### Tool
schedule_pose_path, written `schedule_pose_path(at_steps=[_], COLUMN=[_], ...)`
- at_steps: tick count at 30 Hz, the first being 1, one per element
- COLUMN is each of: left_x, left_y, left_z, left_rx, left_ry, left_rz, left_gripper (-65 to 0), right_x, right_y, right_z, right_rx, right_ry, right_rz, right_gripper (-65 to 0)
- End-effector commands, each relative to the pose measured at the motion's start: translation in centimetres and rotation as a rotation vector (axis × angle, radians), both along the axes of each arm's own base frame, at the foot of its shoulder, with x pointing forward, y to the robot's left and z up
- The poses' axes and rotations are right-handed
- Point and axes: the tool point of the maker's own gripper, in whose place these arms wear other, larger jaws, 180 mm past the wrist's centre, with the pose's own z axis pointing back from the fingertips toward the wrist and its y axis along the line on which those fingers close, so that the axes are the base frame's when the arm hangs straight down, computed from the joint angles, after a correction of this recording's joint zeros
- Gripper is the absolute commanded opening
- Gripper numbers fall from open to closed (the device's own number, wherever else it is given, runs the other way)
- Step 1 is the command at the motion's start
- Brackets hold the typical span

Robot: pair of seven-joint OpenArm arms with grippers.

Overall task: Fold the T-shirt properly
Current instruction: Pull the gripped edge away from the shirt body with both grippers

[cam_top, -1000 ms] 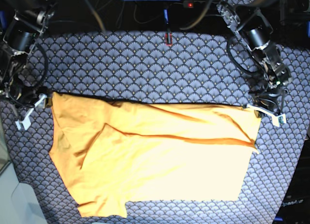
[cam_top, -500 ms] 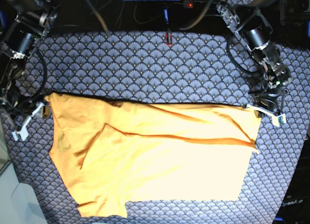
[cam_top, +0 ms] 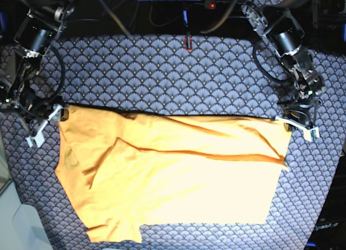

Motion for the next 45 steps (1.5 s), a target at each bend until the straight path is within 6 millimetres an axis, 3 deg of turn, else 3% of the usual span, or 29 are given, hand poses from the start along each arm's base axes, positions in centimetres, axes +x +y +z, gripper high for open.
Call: schedule_pose_path(at_steps=[1, 17, 26, 29, 36, 41, 45], left_x=[0.3, -0.6, -0.7, -0.8, -1.3, -1.8, -2.7], left_y=[1.1, 1.0, 1.2, 1.3, 1.3, 2.0, 3.0], left_z=[0.9, 0.2, 0.1, 0.1, -0.3, -0.3, 1.0], left_rx=[0.034, 0.029, 0.032, 0.033, 0.034, 0.049, 0.103], left_ry=[-0.003, 0.015, 0.018, 0.020, 0.031, 0.041, 0.025], left_rz=[0.013, 0.014, 0.015, 0.017, 0.018, 0.019, 0.022], left_gripper=[-65.0, -65.0, -65.0, -65.0, -65.0, -65.0, -65.0], right_x=[1.2, 0.2, -0.7, -0.5, -0.5, -0.7, -1.6], right_y=[-0.5, -0.1, 0.6, 0.7, 0.5, -0.7, -1.7], right_z=[1.6, 0.4, -2.5, -2.5, -2.4, -1.6, -0.8], right_rx=[-0.012, 0.006, 0.074, 0.083, 0.078, 0.051, 0.003], right_ry=[-0.056, -0.053, 0.022, 0.009, 0.007, -0.014, -0.024], right_rz=[-0.001, -0.007, -0.023, -0.026, -0.027, -0.043, -0.044], right_gripper=[-28.0, -28.1, -29.4, -36.4, -65.0, -65.0, -65.0])
